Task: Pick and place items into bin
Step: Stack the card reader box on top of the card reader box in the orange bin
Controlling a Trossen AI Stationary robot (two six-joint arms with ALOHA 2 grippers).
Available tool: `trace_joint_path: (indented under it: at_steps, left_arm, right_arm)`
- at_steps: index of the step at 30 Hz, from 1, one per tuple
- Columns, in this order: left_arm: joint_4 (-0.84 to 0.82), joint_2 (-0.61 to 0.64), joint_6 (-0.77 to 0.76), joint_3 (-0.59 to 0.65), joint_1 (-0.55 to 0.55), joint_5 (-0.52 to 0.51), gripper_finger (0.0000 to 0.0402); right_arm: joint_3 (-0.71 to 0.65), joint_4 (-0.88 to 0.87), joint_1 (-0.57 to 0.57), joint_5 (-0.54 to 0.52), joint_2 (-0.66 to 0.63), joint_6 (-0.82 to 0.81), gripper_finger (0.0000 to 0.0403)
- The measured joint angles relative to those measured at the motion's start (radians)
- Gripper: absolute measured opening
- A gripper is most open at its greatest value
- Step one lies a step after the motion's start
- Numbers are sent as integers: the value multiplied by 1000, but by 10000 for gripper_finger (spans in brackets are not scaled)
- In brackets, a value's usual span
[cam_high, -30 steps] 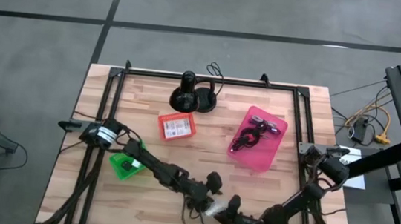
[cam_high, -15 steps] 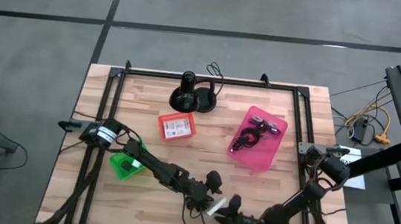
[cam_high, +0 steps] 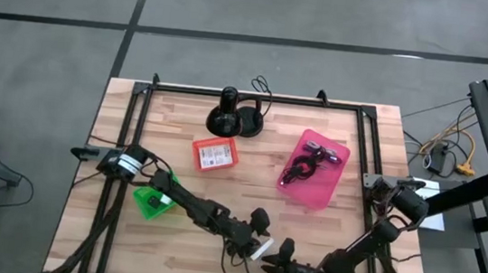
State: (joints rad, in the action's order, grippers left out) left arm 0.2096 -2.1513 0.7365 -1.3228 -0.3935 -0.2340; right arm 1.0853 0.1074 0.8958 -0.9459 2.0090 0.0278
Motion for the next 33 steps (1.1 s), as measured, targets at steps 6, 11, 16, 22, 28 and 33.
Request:
trace_joint_path:
  at_steps: [6, 11, 16, 22, 28, 33]
  left_arm:
    - [0, 1, 0, 1, 0, -1, 208]
    - [-2, 1, 1, 0, 0, -1, 208]
    - [-1, 1, 0, 2, 1, -1, 208]
    - [-1, 2, 0, 3, 1, -1, 208]
    - [-2, 2, 0, 2, 1, -1, 208]
    - [-4, 2, 0, 2, 1, -2, 208]
  right_arm:
    - [1, -8, 28, 0, -38, 25, 136]
    - [2, -83, 31, 2, -79, 15, 150]
    - [1, -156, 20, 61, -138, -9, 176]
    - [1, -172, 8, 116, -223, 48, 201]
    - [0, -233, -85, 317, -257, 58, 203]
    - [3, -278, -125, 379, -284, 76, 203]
